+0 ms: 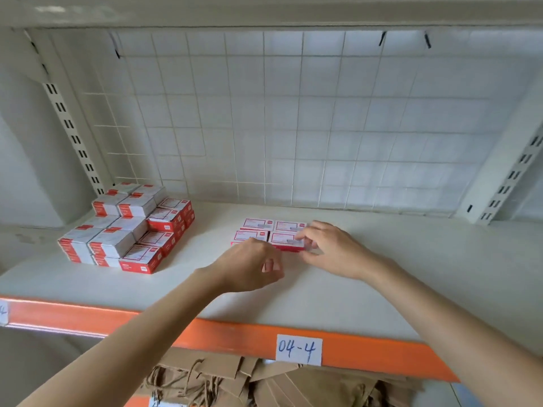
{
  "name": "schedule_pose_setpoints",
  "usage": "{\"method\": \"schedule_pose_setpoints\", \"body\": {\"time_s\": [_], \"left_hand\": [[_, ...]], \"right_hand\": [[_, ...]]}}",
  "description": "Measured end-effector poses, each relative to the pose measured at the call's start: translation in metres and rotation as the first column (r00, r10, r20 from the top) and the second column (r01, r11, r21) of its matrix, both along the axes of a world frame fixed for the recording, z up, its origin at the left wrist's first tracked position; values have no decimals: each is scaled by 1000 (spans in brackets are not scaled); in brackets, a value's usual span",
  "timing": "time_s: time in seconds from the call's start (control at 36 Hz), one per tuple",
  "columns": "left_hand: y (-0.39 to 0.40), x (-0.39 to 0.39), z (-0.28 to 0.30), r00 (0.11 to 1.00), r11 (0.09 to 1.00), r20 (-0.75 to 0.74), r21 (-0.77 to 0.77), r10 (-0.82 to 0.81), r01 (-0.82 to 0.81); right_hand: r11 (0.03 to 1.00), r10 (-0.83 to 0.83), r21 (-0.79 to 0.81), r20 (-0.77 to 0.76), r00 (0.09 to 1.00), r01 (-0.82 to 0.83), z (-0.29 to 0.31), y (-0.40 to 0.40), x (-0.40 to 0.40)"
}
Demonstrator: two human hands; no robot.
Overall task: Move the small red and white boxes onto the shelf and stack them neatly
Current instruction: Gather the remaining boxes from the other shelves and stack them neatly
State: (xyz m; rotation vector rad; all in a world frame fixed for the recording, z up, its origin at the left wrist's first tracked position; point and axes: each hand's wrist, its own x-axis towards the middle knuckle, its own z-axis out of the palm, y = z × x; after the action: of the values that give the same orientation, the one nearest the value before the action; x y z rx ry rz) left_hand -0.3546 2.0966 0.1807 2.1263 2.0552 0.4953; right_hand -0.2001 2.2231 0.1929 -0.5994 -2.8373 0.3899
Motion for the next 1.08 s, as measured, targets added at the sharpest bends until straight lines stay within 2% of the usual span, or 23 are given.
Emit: {"method": "schedule_pose_setpoints", "body": {"time_s": [0.19,0.36,0.5,0.67,0.81,1.08], "left_hand": [[48,54,16,981,995,-163,-21,-103,101],[81,125,28,945,980,-267,-2,-191,197],[107,201,35,926,963,-277,7,-259,271],[146,317,46,918,934,-243,99,-312,343],[172,411,38,896,909,-219,73,-387,411],[229,535,30,853,869,-218,41,-473,493]], "right_hand": [[990,-108,105,175,979,91,3,19,73],[971,-193,180,212,958,156,9,33,152],[952,-268,213,231,935,220,24,47,245],[904,-413,215,204,888,370,40,63,374],[881,-468,198,229,854,430,32,64,461],[794,-607,85,115,786,601,11,105,574]]}}
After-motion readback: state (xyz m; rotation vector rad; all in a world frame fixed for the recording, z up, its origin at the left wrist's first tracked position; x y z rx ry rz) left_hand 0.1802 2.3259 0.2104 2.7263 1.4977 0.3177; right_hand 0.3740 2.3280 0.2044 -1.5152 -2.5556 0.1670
